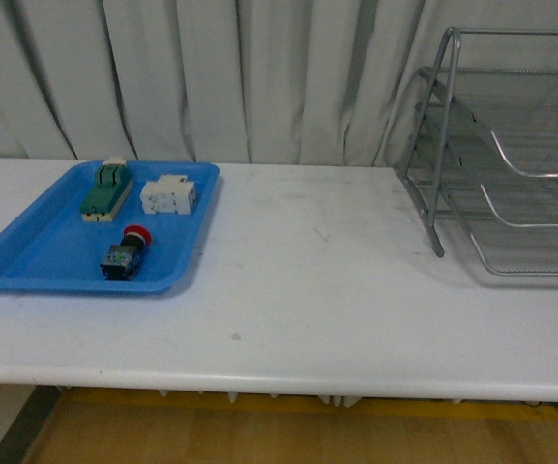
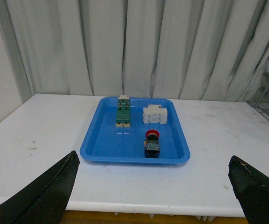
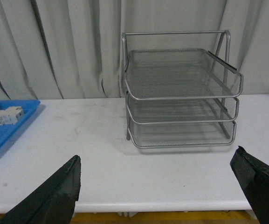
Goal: Place button on rack with both arms
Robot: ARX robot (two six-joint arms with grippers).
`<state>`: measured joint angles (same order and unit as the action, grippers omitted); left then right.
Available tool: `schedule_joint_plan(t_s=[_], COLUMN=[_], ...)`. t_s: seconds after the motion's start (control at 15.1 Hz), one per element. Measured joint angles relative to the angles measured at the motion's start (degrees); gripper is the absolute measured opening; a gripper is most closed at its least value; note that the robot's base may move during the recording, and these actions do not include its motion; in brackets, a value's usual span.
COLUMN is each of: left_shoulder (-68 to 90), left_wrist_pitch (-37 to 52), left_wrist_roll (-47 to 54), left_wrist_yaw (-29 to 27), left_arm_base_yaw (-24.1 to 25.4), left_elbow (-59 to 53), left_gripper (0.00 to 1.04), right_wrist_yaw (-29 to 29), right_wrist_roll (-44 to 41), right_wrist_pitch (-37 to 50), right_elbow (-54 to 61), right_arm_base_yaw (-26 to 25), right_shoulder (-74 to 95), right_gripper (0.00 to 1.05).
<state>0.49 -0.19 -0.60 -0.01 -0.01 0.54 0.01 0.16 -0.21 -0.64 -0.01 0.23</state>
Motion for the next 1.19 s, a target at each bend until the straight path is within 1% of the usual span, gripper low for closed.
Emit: schedule_joint_plan(t_s=[1.19], left_shoulder=[0.00], left_wrist_pitch=[0.00], left_wrist_roll=[0.00], left_wrist_yaw=[0.00], left_arm_base_yaw=[0.00], left_elbow=[0.00], left_gripper=[0.98], right_wrist_yaw=[0.00], right_wrist_roll=[0.00], right_wrist_pitch=[0.00], right_elbow=[0.00], right_arm_base_yaw=[0.00], right_shoulder=[0.00], right_gripper=[0.98])
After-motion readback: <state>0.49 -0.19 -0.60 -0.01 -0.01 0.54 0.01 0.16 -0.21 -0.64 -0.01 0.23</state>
